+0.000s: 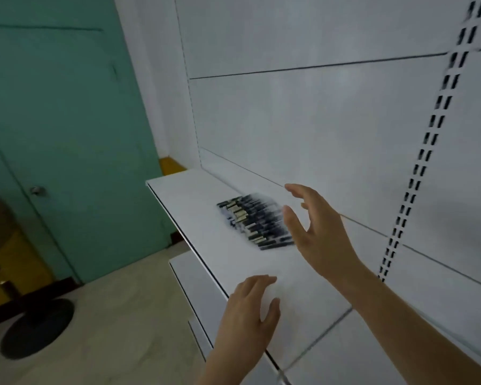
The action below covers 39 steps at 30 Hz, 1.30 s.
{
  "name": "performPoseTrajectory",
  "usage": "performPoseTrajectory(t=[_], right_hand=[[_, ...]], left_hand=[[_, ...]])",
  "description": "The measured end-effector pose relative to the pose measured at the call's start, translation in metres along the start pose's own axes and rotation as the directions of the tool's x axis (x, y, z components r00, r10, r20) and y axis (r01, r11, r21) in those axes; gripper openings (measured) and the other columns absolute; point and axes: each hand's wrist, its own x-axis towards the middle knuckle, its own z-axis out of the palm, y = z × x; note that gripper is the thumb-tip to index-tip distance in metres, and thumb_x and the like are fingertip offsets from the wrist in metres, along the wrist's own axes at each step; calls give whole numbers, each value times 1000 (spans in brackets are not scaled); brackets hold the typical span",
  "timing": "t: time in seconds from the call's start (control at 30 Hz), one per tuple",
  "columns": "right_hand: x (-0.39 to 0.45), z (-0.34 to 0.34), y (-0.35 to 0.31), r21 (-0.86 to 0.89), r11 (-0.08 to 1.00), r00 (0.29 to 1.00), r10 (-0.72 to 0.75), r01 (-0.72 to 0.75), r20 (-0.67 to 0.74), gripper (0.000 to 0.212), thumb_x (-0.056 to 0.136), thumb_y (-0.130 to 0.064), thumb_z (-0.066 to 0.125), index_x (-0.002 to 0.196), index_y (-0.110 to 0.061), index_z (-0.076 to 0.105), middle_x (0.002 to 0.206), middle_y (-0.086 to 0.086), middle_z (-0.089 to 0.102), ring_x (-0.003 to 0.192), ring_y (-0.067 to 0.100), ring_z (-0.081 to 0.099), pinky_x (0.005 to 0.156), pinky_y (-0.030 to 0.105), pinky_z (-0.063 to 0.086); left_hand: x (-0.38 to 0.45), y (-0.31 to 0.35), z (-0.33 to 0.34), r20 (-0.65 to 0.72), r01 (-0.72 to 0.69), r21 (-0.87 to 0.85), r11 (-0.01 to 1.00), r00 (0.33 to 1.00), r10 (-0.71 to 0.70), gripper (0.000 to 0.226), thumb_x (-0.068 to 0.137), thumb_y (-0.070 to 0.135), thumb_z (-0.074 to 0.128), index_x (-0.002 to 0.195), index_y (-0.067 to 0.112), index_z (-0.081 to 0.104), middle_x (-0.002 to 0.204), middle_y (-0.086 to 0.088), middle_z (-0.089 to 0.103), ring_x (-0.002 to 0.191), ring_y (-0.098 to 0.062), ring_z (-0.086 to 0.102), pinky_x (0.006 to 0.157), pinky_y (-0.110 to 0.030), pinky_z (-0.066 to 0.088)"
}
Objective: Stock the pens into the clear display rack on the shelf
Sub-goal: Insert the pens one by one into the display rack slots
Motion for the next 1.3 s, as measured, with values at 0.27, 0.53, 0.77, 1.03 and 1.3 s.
performPoseTrajectory(t=[0.27, 0.53, 0.77, 1.03, 1.3], right_hand=[[80, 105, 27, -62, 996, 997, 71, -71, -3, 49, 96, -53, 41, 139, -29, 44, 133, -21, 47, 118, -8, 40, 94, 3, 29], [122, 184, 60, -218, 937, 959, 283, -275, 6, 50, 97, -52, 42, 143, -32, 39, 140, -18, 45, 125, -8, 37, 100, 3, 25], [99, 208, 99, -553, 757, 899, 437, -347, 35, 59, 100, -55, 37, 153, -30, 24, 157, -10, 30, 142, 5, 25, 116, 20, 14], [96, 212, 122, -574, 732, 872, 486, -366, 64, 63, 98, -59, 27, 154, -32, 20, 159, -13, 23, 146, 5, 18, 115, 19, 5], [97, 216, 126, -498, 770, 876, 480, -399, 41, 62, 96, -58, 32, 152, -33, 29, 156, -17, 28, 135, -10, 11, 114, 15, -1]], left_hand=[[108, -116, -41, 4, -4, -88, 996, 1000, 5, 34, 96, 40, 47, 130, 39, 46, 131, 23, 46, 120, 2, 43, 102, -23, 40], [234, -208, -62, 40, -94, -133, 987, 994, 100, 35, 96, 34, 51, 130, 29, 50, 130, 12, 50, 120, -6, 47, 97, -16, 33], [314, -227, -30, 162, 51, -39, 998, 986, -44, 72, 85, 50, 61, 144, 18, 34, 143, -5, 39, 131, -23, 37, 108, -38, 31], [365, -227, -20, 440, 19, 154, 988, 894, -86, 71, 75, 53, 66, 133, 19, 43, 134, -7, 40, 125, -26, 35, 102, -43, 40], [380, -212, -23, 519, -26, 316, 948, 842, -150, 59, 72, 40, 75, 114, 11, 44, 114, -12, 43, 97, -27, 55, 78, -36, 52]])
